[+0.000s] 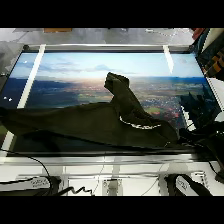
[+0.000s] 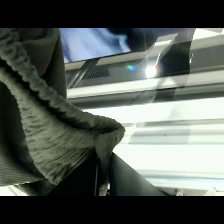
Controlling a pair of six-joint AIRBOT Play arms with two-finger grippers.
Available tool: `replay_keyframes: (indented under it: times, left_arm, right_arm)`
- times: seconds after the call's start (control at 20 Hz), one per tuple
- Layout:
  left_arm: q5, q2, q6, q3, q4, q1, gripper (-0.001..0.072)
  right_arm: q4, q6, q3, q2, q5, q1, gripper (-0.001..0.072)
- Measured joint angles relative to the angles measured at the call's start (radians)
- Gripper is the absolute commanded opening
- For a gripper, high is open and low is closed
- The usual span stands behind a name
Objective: Fold the clothes and pants, and hang the long-sleeved shirts on hangers.
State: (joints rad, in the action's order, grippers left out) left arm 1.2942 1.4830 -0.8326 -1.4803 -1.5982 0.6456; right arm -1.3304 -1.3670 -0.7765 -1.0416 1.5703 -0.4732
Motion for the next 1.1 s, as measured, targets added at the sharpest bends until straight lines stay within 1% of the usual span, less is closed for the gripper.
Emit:
replay_keyframes:
  times: [0.15, 0.3, 0.35, 0.5, 0.6, 0.65, 0.7, 0.85, 0.95, 1.1]
  left_arm:
    - [-0.050, 0.016, 0.048, -0.008, 0.007, -0.013, 0.0014]
    - [-0.184, 0.001, 0.069, -0.034, 0.013, -0.060, 0.0013]
    - [-0.243, -0.008, 0.057, -0.051, 0.015, -0.081, 0.0013]
    - [-0.414, -0.029, -0.016, -0.128, 0.016, -0.149, 0.0013]
    - [-0.449, -0.039, -0.066, -0.165, 0.015, -0.181, 0.0012]
    - [-0.434, -0.039, -0.087, -0.174, 0.014, -0.188, 0.0012]
    - [-0.388, -0.035, -0.106, -0.178, 0.012, -0.189, 0.0012]
    - [-0.190, 0.002, -0.130, -0.130, -0.012, -0.144, 0.0013]
    - [-0.087, 0.031, -0.129, -0.059, -0.016, -0.087, 0.0013]
    - [0.002, 0.066, -0.111, 0.050, -0.012, 0.002, 0.0014]
  right_arm:
    - [-0.011, 0.001, 0.000, 0.000, 0.018, 0.000, 0.0030]
    - [0.008, 0.000, -0.003, 0.000, 0.000, 0.000, 0.0031]
    - [0.021, 0.000, -0.010, 0.000, -0.009, 0.000, 0.0031]
    - [0.048, 0.000, -0.056, 0.000, -0.031, 0.000, 0.0031]
    - [0.055, -0.001, -0.099, 0.000, -0.042, 0.000, 0.0031]
    - [0.058, -0.001, -0.121, 0.000, -0.043, 0.000, 0.0031]
    - [0.060, -0.001, -0.138, 0.000, -0.043, 0.000, 0.0031]
    - [0.060, -0.001, -0.169, 0.000, -0.043, 0.000, 0.0031]
    - [0.051, -0.001, -0.177, 0.000, -0.042, 0.000, 0.0031]
    - [0.044, -0.001, -0.164, 0.000, -0.049, 0.000, 0.0031]
